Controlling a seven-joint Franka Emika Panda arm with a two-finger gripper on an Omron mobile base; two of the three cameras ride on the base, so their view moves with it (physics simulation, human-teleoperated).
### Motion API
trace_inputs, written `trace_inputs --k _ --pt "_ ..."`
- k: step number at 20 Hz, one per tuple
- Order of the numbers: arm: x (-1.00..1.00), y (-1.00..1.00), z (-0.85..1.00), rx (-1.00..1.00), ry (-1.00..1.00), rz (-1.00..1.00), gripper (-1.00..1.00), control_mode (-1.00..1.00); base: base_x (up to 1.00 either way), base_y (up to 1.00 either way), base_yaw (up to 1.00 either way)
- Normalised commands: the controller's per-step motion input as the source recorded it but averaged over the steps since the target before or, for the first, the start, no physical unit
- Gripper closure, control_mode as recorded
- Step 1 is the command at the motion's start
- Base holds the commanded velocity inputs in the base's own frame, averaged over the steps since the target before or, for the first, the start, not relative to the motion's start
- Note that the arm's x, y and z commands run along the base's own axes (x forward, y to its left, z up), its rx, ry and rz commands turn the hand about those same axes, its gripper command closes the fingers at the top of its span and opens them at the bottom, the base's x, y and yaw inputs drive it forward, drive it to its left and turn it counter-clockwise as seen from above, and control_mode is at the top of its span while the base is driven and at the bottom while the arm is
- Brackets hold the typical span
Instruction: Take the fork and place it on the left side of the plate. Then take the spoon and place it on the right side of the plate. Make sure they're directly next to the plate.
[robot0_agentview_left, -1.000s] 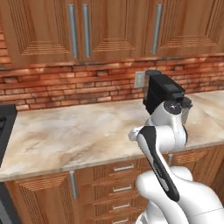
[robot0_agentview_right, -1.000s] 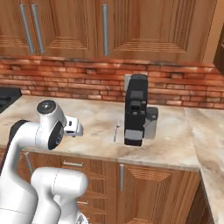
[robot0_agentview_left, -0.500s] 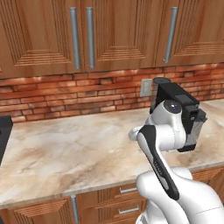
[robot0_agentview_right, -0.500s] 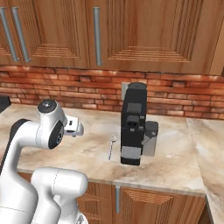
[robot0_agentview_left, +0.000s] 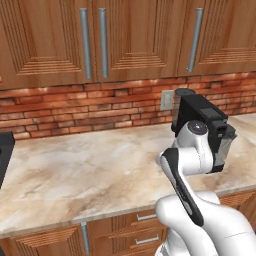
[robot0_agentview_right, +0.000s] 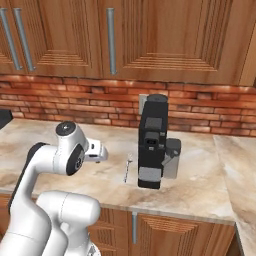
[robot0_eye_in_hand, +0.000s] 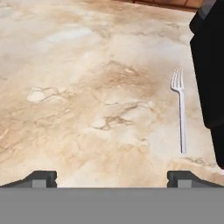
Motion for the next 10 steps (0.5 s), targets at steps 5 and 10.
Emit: trace_inputs --k 5,10 --pt "0.49 -0.65 -0.41 -0.04 0.08 0.0 -1.0 -1.0 0.0 0.0 0.0" --pt "0.79 -0.66 -0.37 0.0 0.08 0.0 -1.0 -1.0 0.0 0.0 0.0"
